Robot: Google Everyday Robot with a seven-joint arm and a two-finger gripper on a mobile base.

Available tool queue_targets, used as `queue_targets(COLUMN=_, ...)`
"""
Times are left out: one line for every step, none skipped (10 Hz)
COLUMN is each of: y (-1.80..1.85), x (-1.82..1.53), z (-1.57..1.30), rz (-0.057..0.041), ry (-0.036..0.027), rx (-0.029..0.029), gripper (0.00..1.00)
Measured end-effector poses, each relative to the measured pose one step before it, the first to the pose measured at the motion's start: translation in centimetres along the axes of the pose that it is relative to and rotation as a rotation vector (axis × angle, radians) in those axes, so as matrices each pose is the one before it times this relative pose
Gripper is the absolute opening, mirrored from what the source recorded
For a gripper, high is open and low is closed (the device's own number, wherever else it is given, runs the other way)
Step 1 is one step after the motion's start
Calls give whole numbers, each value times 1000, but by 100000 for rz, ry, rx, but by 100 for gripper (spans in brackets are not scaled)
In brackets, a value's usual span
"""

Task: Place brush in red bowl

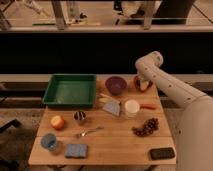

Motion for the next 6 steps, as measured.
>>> queue_targets(y=4, x=132, z=-27, rz=171, ry=276, rx=249, gripper=80)
queue_targets(y=-154, x=62, z=-145, rz=61, ry=424, rx=587, gripper=80)
queue_targets(y=-398, x=-5, z=-396, rz=-211, ry=331, rx=745, gripper=80)
queue_targets(y=-358, x=18, z=-394, rz=-208, ry=309, rx=583, gripper=80)
queue_targets(y=-336, x=128, z=-355, rz=-142, ry=531, rx=485, gripper=80)
queue_targets(y=-437, x=138, z=-379, rz=-107, ry=594, rx=648, gripper=80)
